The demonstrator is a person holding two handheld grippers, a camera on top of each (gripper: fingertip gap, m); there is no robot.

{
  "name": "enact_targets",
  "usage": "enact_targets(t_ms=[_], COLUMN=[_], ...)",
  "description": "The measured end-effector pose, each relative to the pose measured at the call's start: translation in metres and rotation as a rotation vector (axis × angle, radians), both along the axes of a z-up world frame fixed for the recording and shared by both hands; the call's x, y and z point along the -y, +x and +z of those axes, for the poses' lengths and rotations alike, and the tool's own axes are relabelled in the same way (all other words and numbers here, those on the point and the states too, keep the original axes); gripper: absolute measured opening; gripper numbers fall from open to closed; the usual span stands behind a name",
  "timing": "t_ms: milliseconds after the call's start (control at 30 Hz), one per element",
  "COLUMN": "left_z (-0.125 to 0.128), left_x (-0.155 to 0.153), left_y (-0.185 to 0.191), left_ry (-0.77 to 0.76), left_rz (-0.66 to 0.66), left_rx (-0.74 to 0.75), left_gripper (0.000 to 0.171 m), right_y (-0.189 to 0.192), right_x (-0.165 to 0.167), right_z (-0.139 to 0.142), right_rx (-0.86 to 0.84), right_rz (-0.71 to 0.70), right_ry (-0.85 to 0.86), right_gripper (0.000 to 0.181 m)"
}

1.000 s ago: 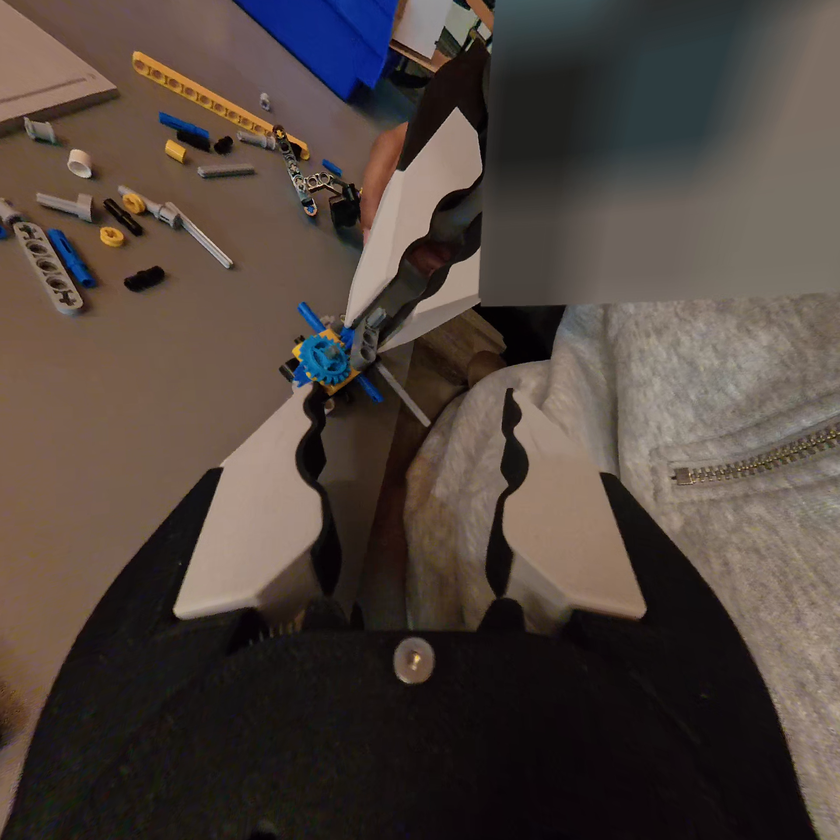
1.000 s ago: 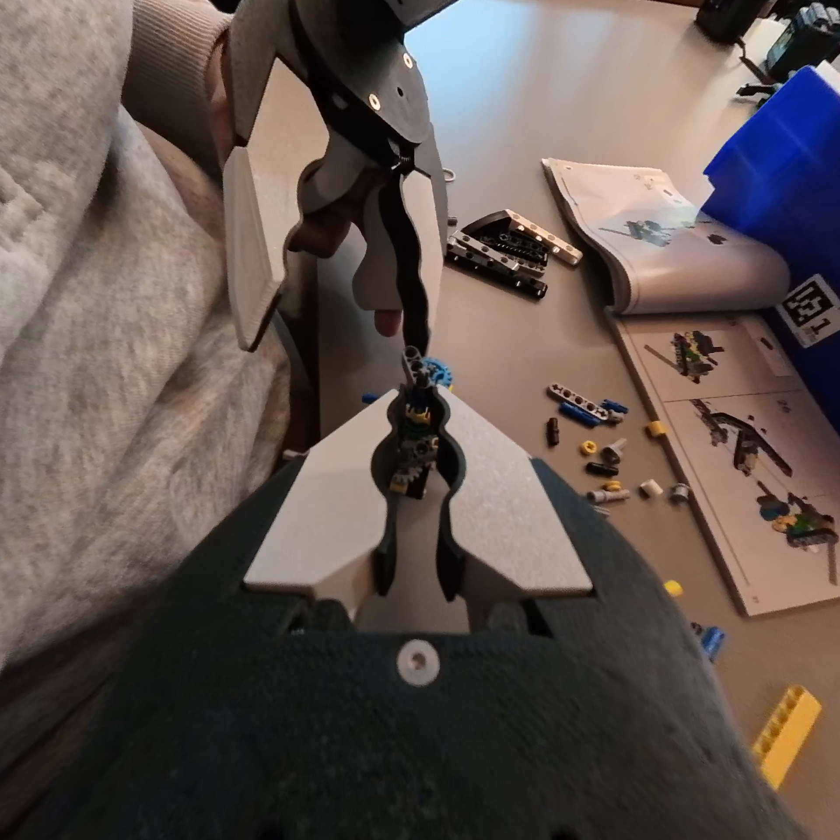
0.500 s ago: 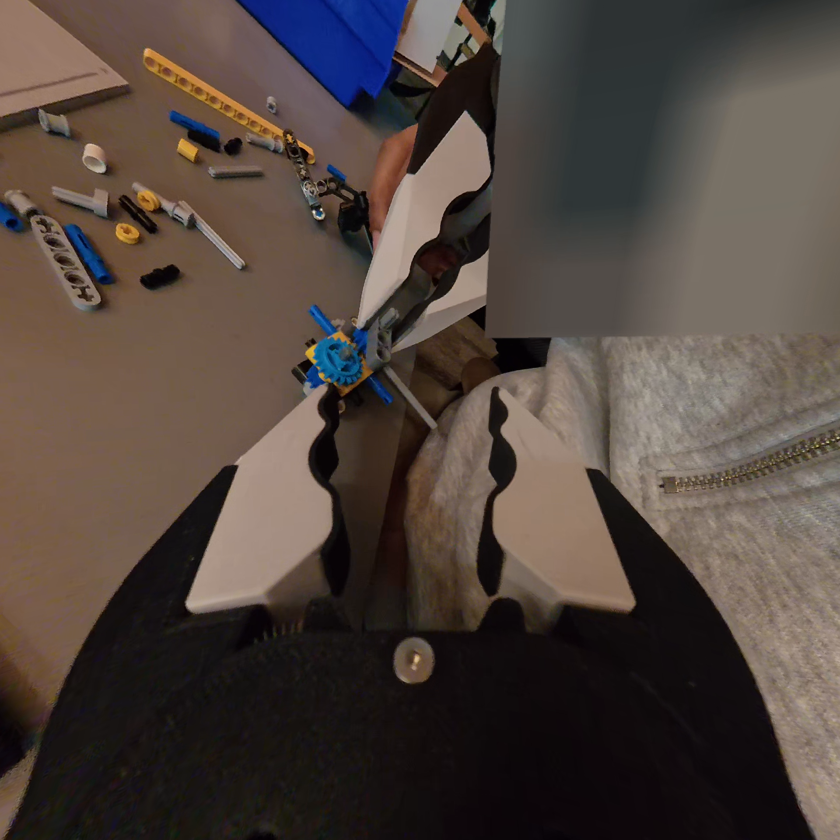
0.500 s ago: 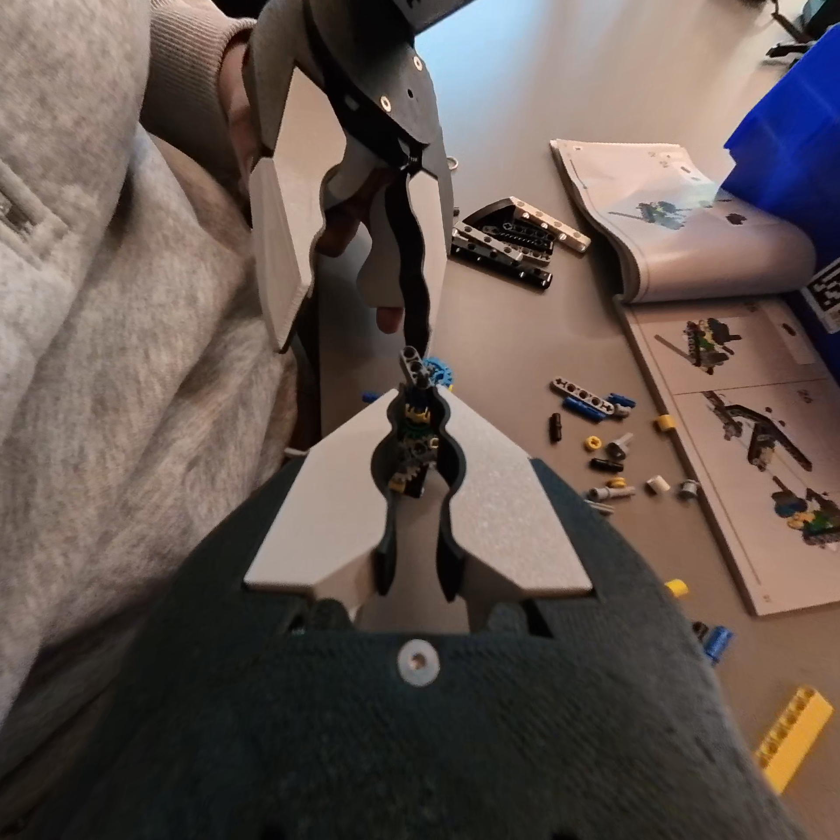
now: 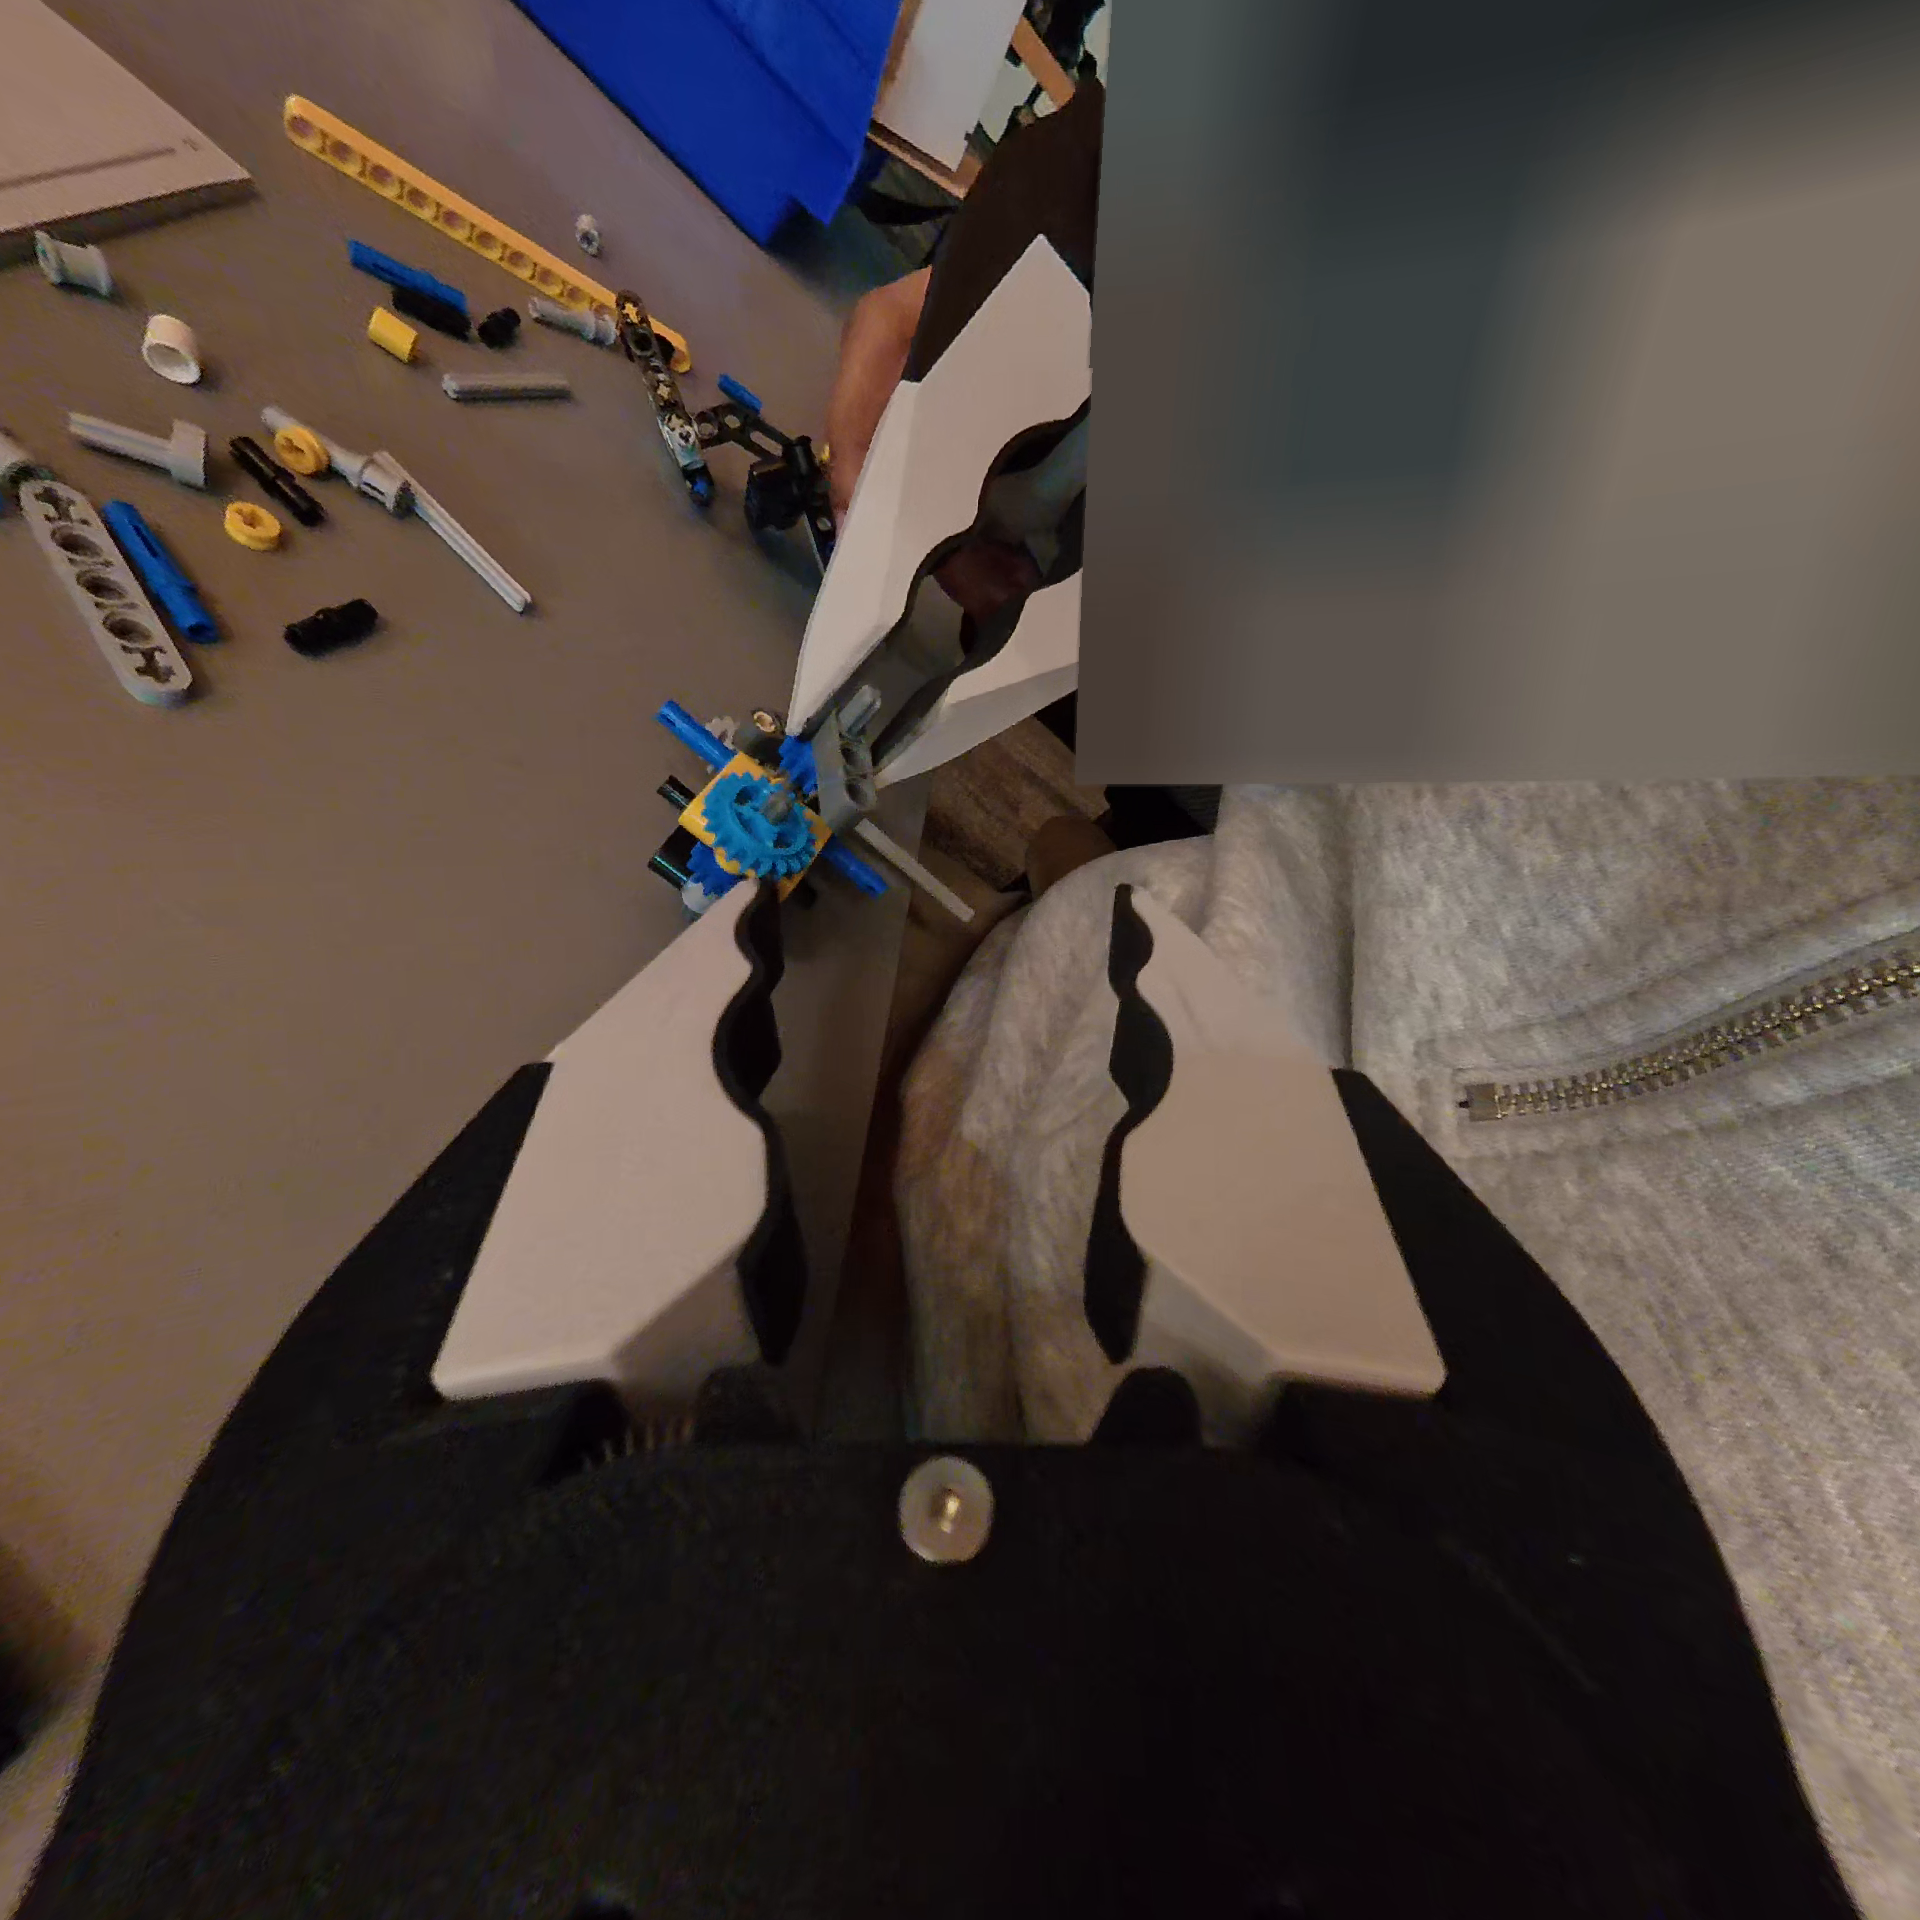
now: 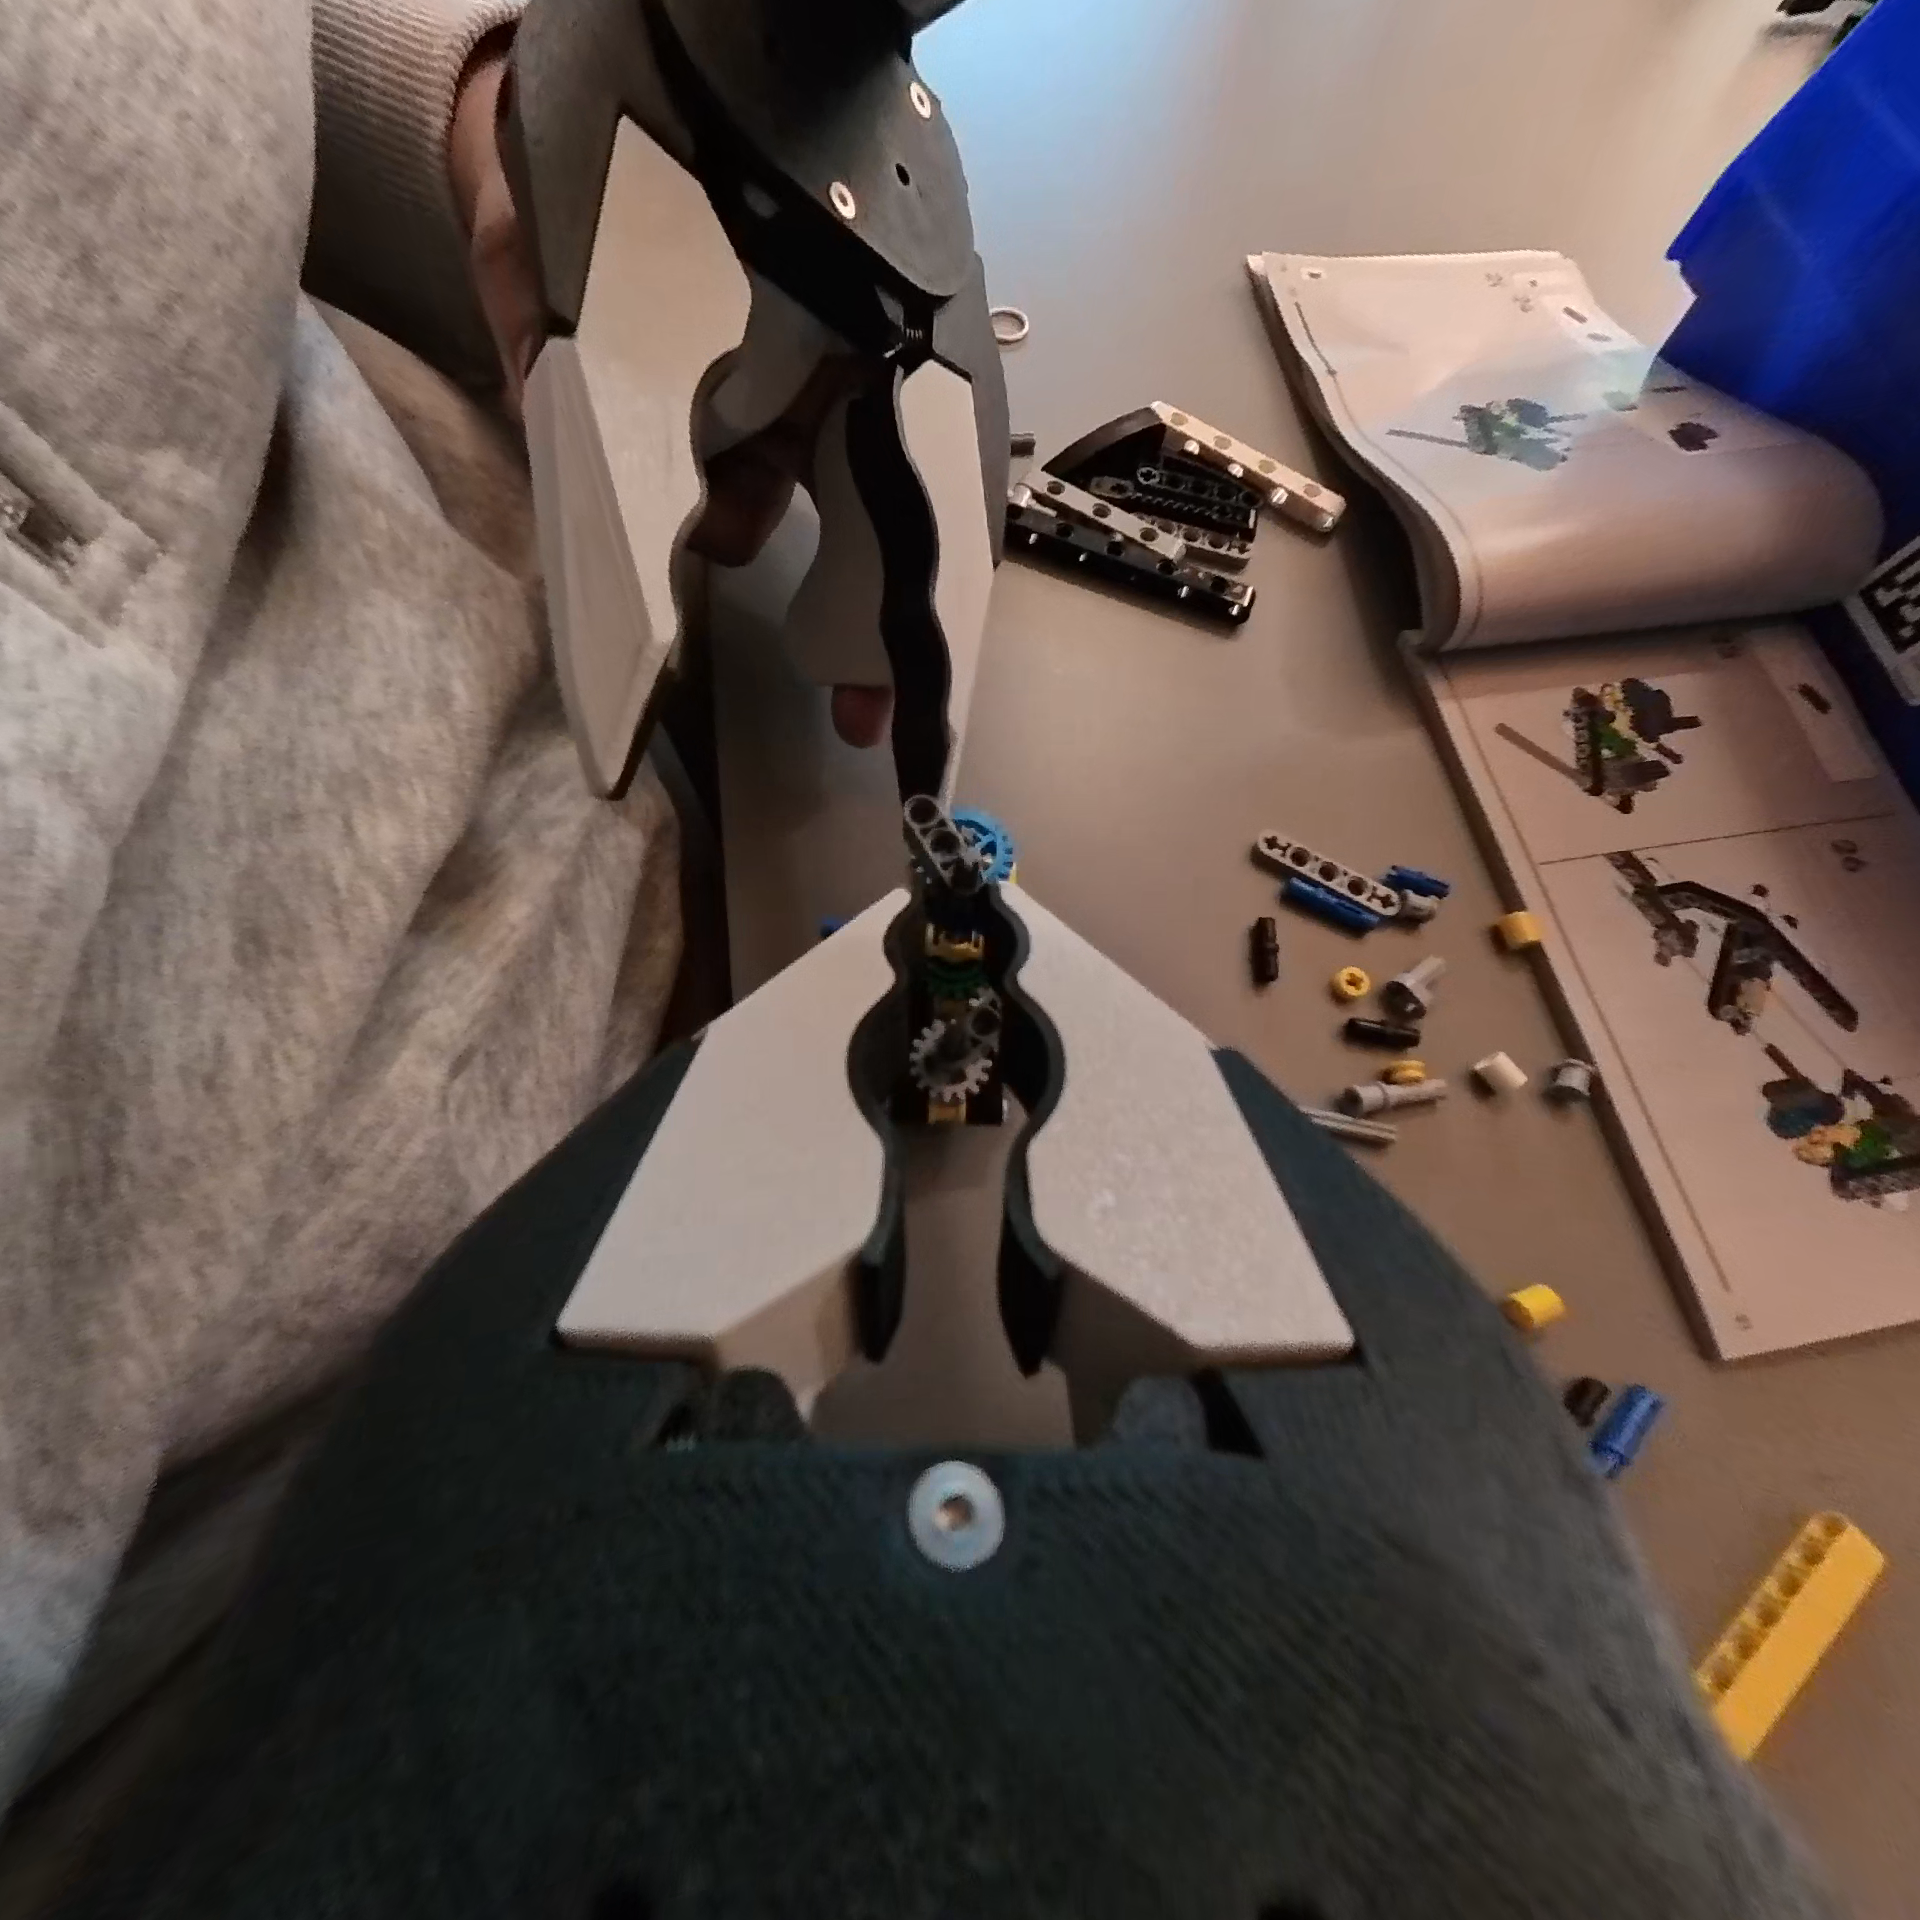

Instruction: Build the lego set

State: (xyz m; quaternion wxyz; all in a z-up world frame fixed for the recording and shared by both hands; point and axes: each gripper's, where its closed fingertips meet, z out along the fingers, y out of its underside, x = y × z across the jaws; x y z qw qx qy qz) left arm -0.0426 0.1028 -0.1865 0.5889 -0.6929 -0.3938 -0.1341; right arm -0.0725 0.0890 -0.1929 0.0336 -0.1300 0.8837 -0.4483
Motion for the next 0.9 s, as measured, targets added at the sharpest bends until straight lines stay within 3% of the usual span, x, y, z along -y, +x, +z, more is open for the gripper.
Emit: enact_targets(t_ms=[900], left_z=[0.0001], left_x=[0.0003], left_y=[-0.0028], left_ry=[0.028], left_rz=[0.016], left_rx=[0.012], left_gripper=[0.060], right_y=[0.0009], right_x=[-0.0025], right_z=[0.0011], right_rx=[0.042], right_rz=[-0.026], right_ry=[0.031], right_gripper=[0.009])
